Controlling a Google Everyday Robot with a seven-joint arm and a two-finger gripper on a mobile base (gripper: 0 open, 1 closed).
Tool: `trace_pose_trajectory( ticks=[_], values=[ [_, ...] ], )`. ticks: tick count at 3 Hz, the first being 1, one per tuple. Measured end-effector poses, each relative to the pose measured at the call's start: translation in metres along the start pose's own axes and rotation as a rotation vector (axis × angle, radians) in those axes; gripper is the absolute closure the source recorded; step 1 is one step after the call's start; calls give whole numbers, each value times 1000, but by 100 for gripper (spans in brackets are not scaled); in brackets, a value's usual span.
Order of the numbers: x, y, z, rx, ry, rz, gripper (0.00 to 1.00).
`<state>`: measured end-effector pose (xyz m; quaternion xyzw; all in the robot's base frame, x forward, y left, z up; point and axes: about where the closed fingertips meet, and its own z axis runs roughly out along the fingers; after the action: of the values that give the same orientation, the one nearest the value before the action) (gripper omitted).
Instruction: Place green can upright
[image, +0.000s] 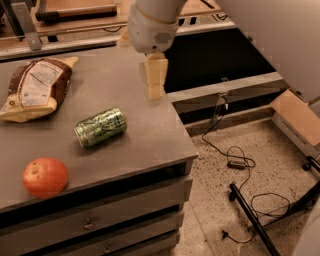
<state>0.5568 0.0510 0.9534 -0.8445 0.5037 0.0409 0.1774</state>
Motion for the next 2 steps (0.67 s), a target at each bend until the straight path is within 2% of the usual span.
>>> trace_pose_trajectory(
  ticks=[1, 2],
  values=[
    [-43, -3, 35, -20, 38, -35, 0],
    [-65, 8, 67, -63, 89, 10, 0]
  ],
)
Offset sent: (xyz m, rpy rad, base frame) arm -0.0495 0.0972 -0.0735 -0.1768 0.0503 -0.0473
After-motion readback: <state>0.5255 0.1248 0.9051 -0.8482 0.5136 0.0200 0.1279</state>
